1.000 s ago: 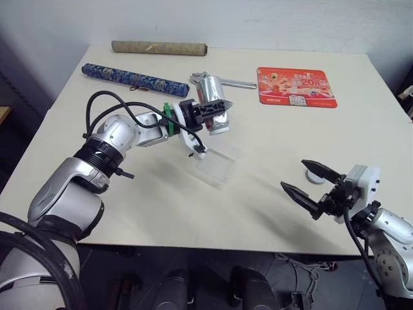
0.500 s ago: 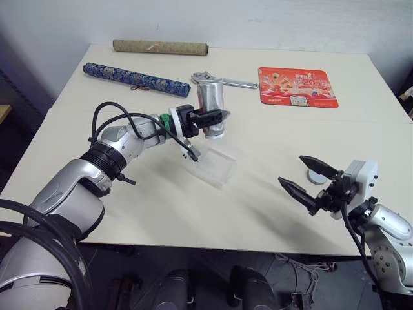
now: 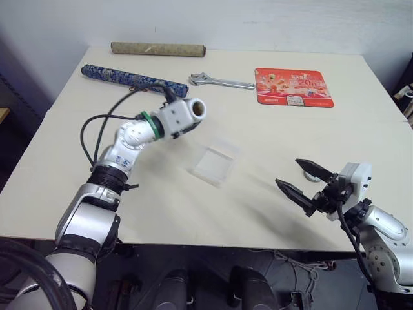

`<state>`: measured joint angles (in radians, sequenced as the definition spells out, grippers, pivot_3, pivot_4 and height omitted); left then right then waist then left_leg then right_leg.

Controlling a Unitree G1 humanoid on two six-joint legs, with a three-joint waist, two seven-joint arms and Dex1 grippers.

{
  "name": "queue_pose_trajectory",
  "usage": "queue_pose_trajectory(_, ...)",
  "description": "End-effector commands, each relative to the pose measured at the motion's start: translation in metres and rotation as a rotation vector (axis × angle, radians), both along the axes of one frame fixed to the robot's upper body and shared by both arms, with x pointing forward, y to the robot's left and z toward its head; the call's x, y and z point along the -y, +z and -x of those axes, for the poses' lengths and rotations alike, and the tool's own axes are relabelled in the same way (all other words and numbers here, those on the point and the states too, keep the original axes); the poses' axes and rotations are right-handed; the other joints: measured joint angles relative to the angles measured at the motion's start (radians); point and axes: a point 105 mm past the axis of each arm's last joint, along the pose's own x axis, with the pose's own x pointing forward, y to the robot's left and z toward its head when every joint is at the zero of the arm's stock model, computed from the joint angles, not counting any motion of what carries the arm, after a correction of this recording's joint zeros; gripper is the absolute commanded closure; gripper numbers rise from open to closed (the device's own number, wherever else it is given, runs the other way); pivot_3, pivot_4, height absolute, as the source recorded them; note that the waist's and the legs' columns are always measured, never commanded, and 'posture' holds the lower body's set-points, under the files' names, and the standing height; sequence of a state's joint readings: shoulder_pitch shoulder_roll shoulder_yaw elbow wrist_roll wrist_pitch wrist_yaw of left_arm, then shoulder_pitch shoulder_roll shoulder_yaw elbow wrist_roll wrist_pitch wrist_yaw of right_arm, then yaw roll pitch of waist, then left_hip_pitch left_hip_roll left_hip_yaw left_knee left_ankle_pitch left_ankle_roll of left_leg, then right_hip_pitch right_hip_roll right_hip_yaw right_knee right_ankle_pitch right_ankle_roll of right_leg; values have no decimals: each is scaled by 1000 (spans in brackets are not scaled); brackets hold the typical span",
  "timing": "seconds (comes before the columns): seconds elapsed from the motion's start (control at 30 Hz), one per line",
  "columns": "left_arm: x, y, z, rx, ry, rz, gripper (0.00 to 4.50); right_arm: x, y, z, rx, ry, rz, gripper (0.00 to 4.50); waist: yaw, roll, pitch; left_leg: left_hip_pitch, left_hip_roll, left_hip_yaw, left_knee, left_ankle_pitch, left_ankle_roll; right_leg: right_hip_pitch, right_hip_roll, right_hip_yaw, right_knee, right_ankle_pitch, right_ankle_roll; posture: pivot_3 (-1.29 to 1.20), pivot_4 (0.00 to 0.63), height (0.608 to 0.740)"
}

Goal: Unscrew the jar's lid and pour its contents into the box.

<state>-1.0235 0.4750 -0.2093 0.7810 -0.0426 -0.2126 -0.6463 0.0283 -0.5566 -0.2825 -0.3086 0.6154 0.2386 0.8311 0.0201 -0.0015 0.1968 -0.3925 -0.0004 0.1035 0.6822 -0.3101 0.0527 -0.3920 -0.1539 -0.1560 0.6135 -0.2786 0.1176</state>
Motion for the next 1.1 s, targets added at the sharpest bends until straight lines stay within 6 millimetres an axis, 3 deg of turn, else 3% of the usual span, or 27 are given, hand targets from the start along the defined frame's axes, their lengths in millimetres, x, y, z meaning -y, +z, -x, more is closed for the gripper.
queue_pose_trajectory(0.03,1,4,5,-149,-45,109,2156,-4,5,2,33,21,0,15,0,0,0,0,0,0,0,0,0,0,1,1,0,0,0,0,150,740)
queue_pose_trajectory(0.2,10,6,14,-286,-118,179,2156,-5,4,1,35,28,4,15,4,0,0,-1,-1,-1,0,0,0,0,1,1,0,1,1,0,150,740)
queue_pose_trajectory(0.33,11,12,15,-181,-98,134,2156,-6,3,1,38,34,12,15,3,0,0,-1,0,-1,0,0,0,0,1,2,0,1,1,0,150,740)
queue_pose_trajectory(0.47,9,33,13,169,-11,-63,2156,-7,2,1,39,39,19,15,3,0,0,0,0,0,0,0,0,0,1,3,0,1,1,0,150,740)
queue_pose_trajectory(0.53,12,50,16,497,36,-263,2156,-7,2,2,37,39,22,15,3,0,0,0,0,0,0,0,0,0,2,3,-1,1,1,0,150,740)
queue_pose_trajectory(0.7,34,62,34,1002,-12,-560,2156,-7,2,2,35,37,23,15,8,0,0,0,0,0,-1,-1,0,-1,1,3,-2,1,1,0,150,740)
queue_pose_trajectory(0.87,49,53,42,1374,-99,-809,2156,-8,3,2,38,36,22,15,9,0,0,-1,-1,1,-1,-3,4,-1,0,4,-2,2,3,0,150,740)
queue_pose_trajectory(1.1,62,37,44,1651,-188,-960,2156,-9,3,2,39,35,20,15,7,0,0,-3,-1,2,-1,-3,5,-3,-1,5,-2,2,3,0,150,740)
